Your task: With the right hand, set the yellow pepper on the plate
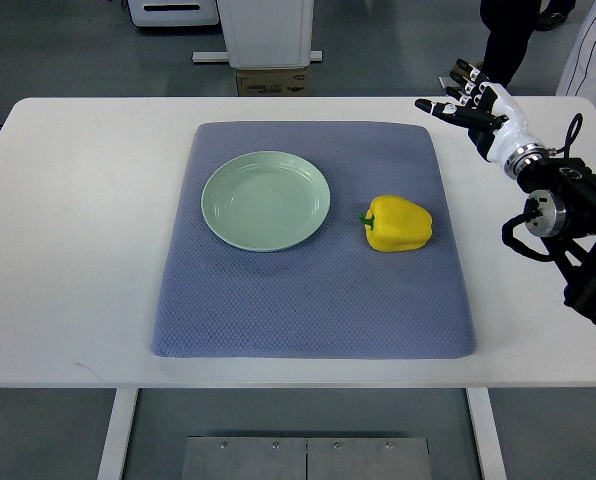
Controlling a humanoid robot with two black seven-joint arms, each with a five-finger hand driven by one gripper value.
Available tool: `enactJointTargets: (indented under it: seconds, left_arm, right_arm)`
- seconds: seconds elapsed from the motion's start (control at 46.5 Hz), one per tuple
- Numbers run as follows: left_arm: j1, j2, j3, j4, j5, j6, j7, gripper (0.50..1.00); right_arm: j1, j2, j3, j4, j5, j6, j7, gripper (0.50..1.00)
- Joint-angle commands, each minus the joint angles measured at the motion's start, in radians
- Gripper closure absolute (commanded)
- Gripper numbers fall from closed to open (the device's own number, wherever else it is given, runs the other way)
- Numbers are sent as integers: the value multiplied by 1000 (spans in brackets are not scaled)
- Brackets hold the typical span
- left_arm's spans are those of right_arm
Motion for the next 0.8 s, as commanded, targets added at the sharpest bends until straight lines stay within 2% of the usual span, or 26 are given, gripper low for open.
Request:
enactJointTargets:
  seconds: [0.0, 0.774]
  left_arm:
    - [0, 0, 0, 0, 1, 0, 0, 500]
    - [0, 0, 0, 1, 1, 0, 0, 500]
  right_arm:
    - [-2, -2, 0, 0, 0, 0, 0, 500]
    - [-8, 0, -15, -1, 0, 0, 28, 500]
